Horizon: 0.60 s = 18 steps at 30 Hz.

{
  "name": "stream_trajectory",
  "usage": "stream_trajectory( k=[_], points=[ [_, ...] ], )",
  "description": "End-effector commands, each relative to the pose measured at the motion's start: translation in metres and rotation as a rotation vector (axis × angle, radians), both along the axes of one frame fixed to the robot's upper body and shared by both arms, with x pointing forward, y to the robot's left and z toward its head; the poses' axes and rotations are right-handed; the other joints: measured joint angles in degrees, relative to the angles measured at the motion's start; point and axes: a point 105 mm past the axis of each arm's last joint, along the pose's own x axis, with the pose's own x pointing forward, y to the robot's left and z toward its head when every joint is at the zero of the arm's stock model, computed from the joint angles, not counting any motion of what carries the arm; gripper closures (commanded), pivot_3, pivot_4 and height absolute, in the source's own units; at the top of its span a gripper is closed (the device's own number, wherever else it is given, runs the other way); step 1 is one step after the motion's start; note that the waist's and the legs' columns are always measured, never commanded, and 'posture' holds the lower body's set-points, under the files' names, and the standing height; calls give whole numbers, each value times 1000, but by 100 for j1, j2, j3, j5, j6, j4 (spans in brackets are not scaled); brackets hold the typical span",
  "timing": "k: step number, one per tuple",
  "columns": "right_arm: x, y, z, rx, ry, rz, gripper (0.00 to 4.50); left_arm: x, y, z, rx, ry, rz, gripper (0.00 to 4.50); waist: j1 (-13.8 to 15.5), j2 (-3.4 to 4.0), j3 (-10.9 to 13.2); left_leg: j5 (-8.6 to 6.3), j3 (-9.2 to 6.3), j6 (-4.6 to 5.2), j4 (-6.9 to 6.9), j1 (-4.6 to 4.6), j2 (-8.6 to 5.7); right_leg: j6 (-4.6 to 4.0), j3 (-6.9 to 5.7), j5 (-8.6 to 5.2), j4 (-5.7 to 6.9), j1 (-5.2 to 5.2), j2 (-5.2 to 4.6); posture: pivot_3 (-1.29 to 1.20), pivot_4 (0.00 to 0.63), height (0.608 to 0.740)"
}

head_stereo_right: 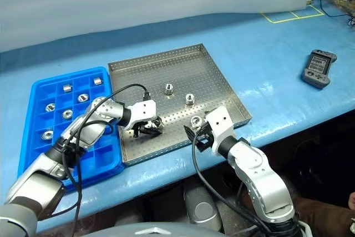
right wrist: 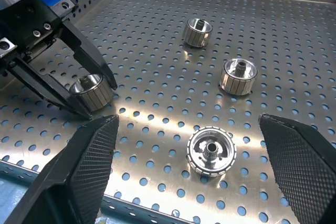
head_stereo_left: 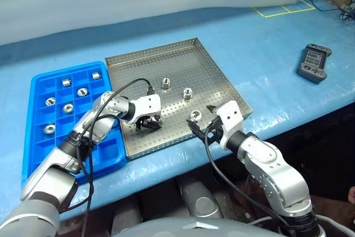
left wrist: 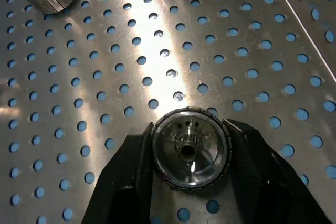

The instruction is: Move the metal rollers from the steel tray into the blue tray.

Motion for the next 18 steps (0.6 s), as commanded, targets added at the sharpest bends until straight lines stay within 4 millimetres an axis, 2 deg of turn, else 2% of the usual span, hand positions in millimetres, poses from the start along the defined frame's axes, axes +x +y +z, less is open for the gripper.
stream_trajectory(
  k=[1, 4, 7, 11, 15, 18],
  points=[
    [1, 10, 11, 16, -48, 50, 0, 12, -1, 43, -204, -101, 121, 2765, 39, 0, 0, 0, 0, 0, -1, 0, 0, 1, 0, 0, 0, 0, 0, -226, 150, 740],
    [1, 22, 15, 23, -57, 105, 0, 29, 18, 77, -417, -263, 389, 2765, 120, 0, 0, 0, 0, 0, 0, 0, 0, 3, 0, 2, 0, 0, 1, -199, 150, 740],
    [2, 31, 18, 24, -64, 161, 0, 27, 37, 100, -562, -389, 583, 2765, 218, 0, 0, 0, -1, 1, 1, 2, 0, 29, -1, 17, 2, 1, 2, -149, 150, 740],
    [4, 48, 21, 18, -72, 261, 0, 4, 75, 115, -577, -576, 817, 2765, 383, 1, 1, 0, -6, 0, 0, 4, 1, 30, -2, 18, 4, 2, 6, -97, 150, 740],
    [5, 68, 25, 15, -86, 384, 0, -36, 114, 113, -529, -678, 1049, 2765, 612, -1, 1, 0, -4, 0, 1, 4, 0, 30, -2, 18, 2, 4, 4, -18, 150, 740],
    [4, 83, 28, 25, -95, 462, 0, -65, 129, 102, -472, -690, 1185, 2765, 848, -4, -1, 0, -7, 0, 4, 5, 0, 26, -5, 16, 0, 5, 4, 35, 150, 740]
  ],
)
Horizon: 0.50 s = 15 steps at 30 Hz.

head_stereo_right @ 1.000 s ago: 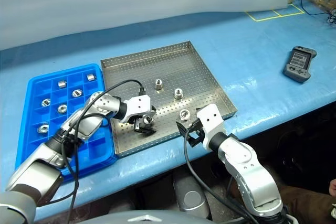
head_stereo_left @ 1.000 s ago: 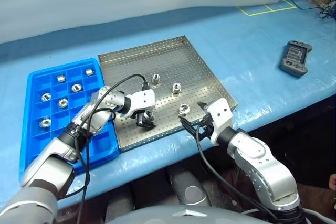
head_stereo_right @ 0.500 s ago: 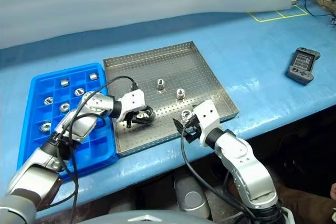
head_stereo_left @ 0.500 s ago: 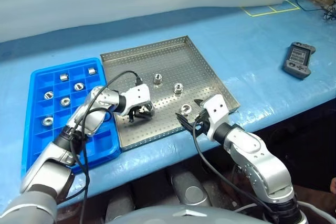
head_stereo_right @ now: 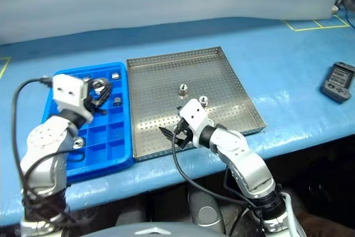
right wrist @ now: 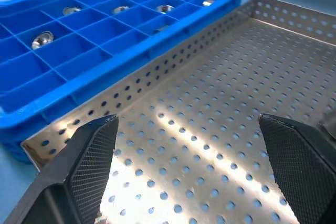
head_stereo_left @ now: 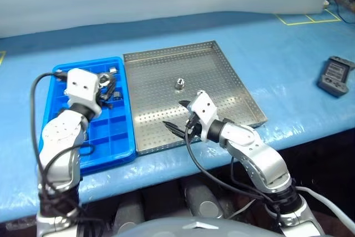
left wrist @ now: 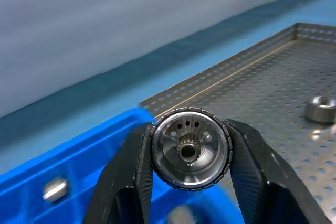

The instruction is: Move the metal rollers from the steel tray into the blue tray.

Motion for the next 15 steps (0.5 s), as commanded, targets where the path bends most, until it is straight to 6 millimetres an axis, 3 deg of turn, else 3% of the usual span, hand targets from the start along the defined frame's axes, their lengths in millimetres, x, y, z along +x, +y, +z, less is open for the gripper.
stream_trajectory(
  k=[1, 9, 15],
  points=[
    [-5, 17, 12, 38, -41, 101, 0, -29, 10, 13, 28, -49, 127, 2765, 192, -5, -3, 0, -1, 0, 0, 0, -1, -3, -1, -2, 0, 0, -1, 43, 150, 740],
    [-11, 38, 12, 66, -26, 209, 0, -72, 25, -26, -62, 110, 309, 2765, 781, -16, -9, 0, -3, -1, 31, -2, -2, -25, -7, -15, 1, 10, -2, 143, 150, 740],
    [-12, 38, 11, 67, -20, 218, 0, -83, 30, -54, -134, 209, 365, 2765, 896, -16, -8, -2, -2, -2, 61, -7, -1, -25, -9, -15, 0, 12, -3, 138, 150, 740]
  ],
)
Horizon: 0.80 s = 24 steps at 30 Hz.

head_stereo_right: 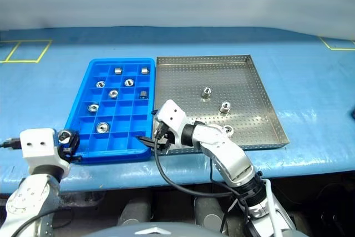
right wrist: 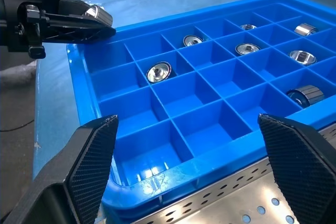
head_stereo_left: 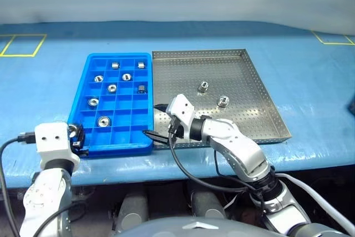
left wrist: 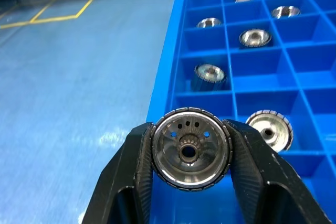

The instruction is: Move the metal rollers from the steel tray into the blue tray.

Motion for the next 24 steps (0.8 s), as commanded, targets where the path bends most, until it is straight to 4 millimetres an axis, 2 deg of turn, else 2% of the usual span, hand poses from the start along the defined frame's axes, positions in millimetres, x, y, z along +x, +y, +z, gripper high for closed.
stream_trajectory(
  k=[1, 3, 11, 14, 18, 21, 24],
  points=[
    [-2, 2, 11, 35, -37, 14, 0, 0, -2, 1, -32, -22, 4, 2765, 18, 0, 0, -1, 1, -1, 6, -1, 1, 0, 0, 0, 0, 0, 0, 131, 150, 740],
    [-2, 1, 11, 35, -35, 3, 0, 2, -5, -6, -58, -9, -17, 2765, 17, 0, 0, -3, 2, -3, 15, -2, 1, 0, 0, 0, -1, -1, -1, 117, 150, 740],
    [-1, -8, 9, 40, -30, -59, 0, 19, -11, -7, -74, -22, -80, 51, -50, 1, 0, -7, 7, -4, 22, -2, 3, 0, 0, 0, -7, -10, -3, 50, 150, 740],
    [5, -17, 9, 53, -22, -147, 0, 29, -15, 5, -35, -82, -122, 18, -97, 1, 0, -9, 7, -2, 20, -12, 3, 1, 0, 0, -4, -10, -1, 24, 150, 740],
    [28, -38, 10, 54, -42, -375, 0, 43, -31, 26, 8, -205, -233, 18, -131, 2, 1, -13, 8, 0, 18, -14, 3, 1, 1, 0, -2, -12, -1, -10, 150, 740],
    [52, -67, 13, 66, -56, -618, 0, 55, -61, 40, -14, -313, -373, 18, -161, 1, 0, -15, 13, 1, 19, -15, 2, 1, 3, 1, -4, -12, -3, -42, 150, 740],
    [63, -86, 18, 85, -62, -754, 0, 58, -95, 50, -32, -378, -528, 18, -196, 1, 0, -16, 15, 2, 20, -17, 1, 1, 5, 1, -6, -11, -4, -66, 150, 740]
  ],
)
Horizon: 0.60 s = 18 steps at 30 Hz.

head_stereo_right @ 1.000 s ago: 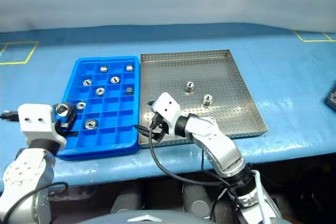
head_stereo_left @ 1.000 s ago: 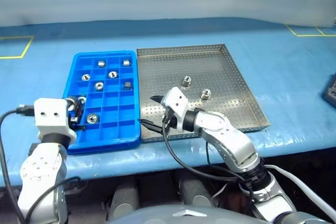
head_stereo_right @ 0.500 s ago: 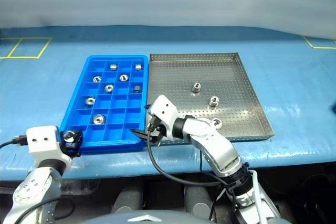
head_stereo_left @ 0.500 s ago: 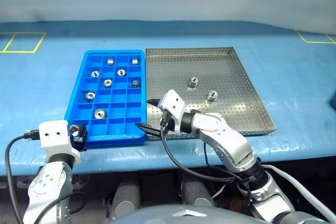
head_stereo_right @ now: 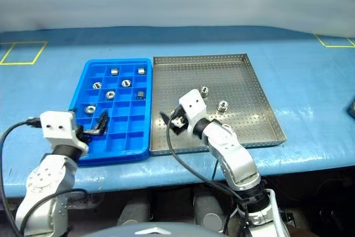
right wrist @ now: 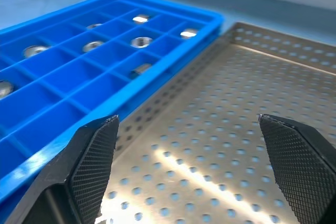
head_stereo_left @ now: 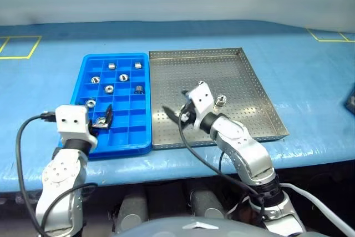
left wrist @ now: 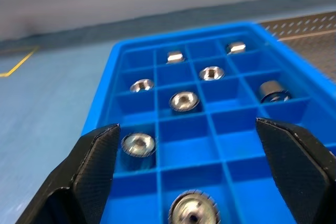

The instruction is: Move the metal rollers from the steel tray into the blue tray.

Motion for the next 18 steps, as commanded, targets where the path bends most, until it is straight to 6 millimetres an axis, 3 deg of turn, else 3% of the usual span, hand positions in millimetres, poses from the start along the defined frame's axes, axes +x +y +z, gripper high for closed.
stream_trajectory(
  k=[1, 8, 13, 18],
  points=[
    [13, -27, 12, 17, -32, -174, 0, 1, -37, 16, -15, -96, -180, 18, -37, 1, 0, -1, 2, 2, 0, -1, 0, 0, 2, 0, 0, 0, -1, -66, 150, 740],
    [24, -65, -6, -22, 59, -405, 0, -10, -83, 15, -116, -65, -474, 18, -284, 6, 2, -10, 4, 13, -4, 0, 2, 1, 3, 0, 3, -2, 2, -94, 150, 740],
    [32, -69, -20, -24, 117, -448, 0, -21, -98, 6, -132, -3, -596, 18, -442, 7, 2, -10, 3, 14, -1, 3, 2, 1, 4, 0, 4, 0, 2, -93, 150, 740],
    [39, -67, -30, -12, 156, -464, 0, -27, -100, 1, -161, 34, -632, 18, -561, 9, 3, -11, 2, 15, 0, 2, 1, 1, 4, 0, 3, 2, 1, -78, 150, 740]
  ],
)
